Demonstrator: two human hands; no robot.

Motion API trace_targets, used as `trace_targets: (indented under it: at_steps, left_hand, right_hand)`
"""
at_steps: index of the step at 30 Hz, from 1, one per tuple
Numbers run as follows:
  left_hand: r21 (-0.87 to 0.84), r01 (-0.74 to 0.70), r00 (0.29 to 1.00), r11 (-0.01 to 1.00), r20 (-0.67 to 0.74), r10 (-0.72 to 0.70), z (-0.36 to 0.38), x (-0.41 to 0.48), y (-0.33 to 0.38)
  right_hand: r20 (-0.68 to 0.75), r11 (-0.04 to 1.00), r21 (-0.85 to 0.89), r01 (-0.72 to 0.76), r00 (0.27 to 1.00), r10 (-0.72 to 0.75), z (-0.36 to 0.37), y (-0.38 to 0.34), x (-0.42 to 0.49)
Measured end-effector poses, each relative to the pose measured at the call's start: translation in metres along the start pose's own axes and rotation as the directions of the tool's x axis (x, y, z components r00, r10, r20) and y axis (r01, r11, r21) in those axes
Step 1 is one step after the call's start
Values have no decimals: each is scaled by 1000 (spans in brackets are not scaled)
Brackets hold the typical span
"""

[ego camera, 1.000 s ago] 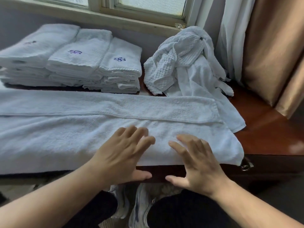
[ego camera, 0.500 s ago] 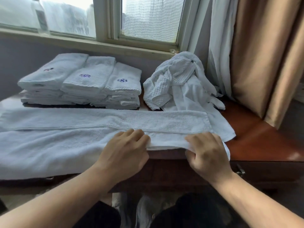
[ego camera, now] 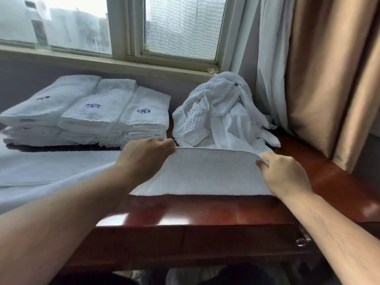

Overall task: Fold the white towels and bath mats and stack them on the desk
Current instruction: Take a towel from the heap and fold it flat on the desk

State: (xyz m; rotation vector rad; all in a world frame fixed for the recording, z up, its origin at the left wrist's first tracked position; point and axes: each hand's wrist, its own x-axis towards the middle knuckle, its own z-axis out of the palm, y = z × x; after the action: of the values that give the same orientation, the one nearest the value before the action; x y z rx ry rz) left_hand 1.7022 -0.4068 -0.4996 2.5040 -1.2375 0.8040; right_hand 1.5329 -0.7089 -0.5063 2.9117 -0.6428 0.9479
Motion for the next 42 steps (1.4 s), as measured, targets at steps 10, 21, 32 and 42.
trace_targets:
  at_steps: [10,21,32,42]
  left_hand:
    - [11,-94,980,996,176,91,53,37,-41]
    - [-171,242,946,955,259,-194,36,-20,-73]
    - [-3,592,794,806,175,-582,-60,-199,-123]
    - [220,666,721,713,53,-691,-118,-227,-172]
  right_hand:
    - [248,990,-85,-109,961,126,32,18,57]
    - [-119,969,36,246,963,-240,71,-56,40]
    - [70,481,565,670,542,-838,89,-302,-8]
    - [70,695,411,589,740,-669,80,-378,-17]
